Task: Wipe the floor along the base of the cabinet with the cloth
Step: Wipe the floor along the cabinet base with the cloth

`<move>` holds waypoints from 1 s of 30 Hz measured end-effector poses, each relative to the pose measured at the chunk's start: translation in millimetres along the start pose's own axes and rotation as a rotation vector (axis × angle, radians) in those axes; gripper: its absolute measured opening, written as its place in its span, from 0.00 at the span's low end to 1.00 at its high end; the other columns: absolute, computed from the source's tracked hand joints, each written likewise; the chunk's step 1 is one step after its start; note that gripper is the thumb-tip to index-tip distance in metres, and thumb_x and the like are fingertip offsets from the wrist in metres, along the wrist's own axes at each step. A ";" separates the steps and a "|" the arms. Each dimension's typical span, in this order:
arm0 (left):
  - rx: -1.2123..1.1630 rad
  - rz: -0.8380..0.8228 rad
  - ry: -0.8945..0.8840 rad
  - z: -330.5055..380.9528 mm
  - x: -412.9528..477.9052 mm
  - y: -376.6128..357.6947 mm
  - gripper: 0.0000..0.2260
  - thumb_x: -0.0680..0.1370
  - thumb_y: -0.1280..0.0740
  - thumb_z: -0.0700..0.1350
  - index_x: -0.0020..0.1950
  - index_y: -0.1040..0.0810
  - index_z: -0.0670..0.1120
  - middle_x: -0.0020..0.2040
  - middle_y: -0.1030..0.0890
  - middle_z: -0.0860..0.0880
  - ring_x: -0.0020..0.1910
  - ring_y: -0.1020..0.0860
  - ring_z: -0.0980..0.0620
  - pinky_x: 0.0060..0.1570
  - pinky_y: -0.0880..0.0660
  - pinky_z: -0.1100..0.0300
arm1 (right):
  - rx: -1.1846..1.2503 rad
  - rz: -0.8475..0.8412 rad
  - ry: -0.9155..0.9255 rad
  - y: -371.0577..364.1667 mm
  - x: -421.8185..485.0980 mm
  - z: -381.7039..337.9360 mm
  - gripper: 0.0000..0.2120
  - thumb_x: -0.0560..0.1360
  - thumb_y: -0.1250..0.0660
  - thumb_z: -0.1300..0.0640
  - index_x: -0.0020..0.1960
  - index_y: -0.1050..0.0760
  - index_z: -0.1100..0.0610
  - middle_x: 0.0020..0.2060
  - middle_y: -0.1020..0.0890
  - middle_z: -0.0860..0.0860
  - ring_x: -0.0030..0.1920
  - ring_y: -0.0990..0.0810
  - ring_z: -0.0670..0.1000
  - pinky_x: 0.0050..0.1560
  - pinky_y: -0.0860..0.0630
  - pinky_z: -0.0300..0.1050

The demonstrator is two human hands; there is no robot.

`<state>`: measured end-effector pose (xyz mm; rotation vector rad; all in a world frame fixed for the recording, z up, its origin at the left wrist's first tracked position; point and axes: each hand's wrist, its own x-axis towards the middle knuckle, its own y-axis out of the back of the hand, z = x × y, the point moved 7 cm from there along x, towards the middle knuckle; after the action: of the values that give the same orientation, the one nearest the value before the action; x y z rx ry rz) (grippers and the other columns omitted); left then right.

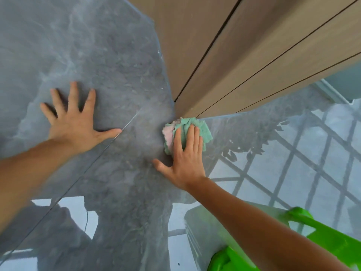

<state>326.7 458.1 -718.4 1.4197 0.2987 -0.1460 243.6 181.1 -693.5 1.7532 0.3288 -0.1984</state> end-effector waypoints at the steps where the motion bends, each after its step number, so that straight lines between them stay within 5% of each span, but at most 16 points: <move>1: 0.007 -0.006 -0.012 0.6 1.4 -1.4 0.57 0.58 0.50 0.85 0.80 0.49 0.56 0.83 0.54 0.47 0.78 0.53 0.27 0.72 0.52 0.26 | -0.017 -0.011 0.078 -0.1 -3.2 -4.0 0.52 0.69 0.50 0.24 0.79 0.55 0.59 0.78 0.56 0.66 0.77 0.63 0.65 0.76 0.59 0.64; 7: 0.078 0.111 -0.061 2.6 -2.6 -9.3 0.51 0.67 0.52 0.80 0.82 0.49 0.50 0.83 0.50 0.40 0.79 0.54 0.26 0.71 0.56 0.24 | -0.009 0.001 0.268 1.6 48.0 -47.4 0.50 0.70 0.47 0.26 0.78 0.52 0.60 0.78 0.54 0.67 0.78 0.61 0.62 0.78 0.56 0.59; 15: 0.039 0.159 -0.083 5.7 -6.3 -3.7 0.51 0.66 0.49 0.80 0.81 0.43 0.50 0.83 0.45 0.41 0.79 0.51 0.26 0.73 0.57 0.27 | 0.076 0.137 0.036 33.0 194.5 -87.9 0.51 0.66 0.39 0.26 0.78 0.50 0.53 0.77 0.54 0.68 0.77 0.58 0.67 0.76 0.58 0.62; 20: 0.033 0.176 -0.092 8.2 -7.1 -0.6 0.49 0.67 0.46 0.78 0.80 0.38 0.48 0.82 0.41 0.39 0.78 0.49 0.25 0.73 0.55 0.27 | 0.083 0.145 -0.029 48.1 262.4 -101.1 0.45 0.67 0.43 0.24 0.77 0.49 0.44 0.78 0.54 0.66 0.77 0.58 0.67 0.75 0.60 0.63; 30: 0.036 0.197 -0.083 10.7 -10.1 0.5 0.48 0.67 0.45 0.77 0.79 0.36 0.48 0.81 0.39 0.39 0.78 0.47 0.25 0.73 0.53 0.26 | 0.007 0.052 -0.018 61.9 279.5 -105.1 0.40 0.70 0.47 0.25 0.77 0.52 0.37 0.78 0.58 0.65 0.76 0.61 0.68 0.75 0.63 0.63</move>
<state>318.4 446.9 -713.8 1.4662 0.0871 -0.0491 522.8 303.6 -701.1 1.7638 0.2692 -0.1779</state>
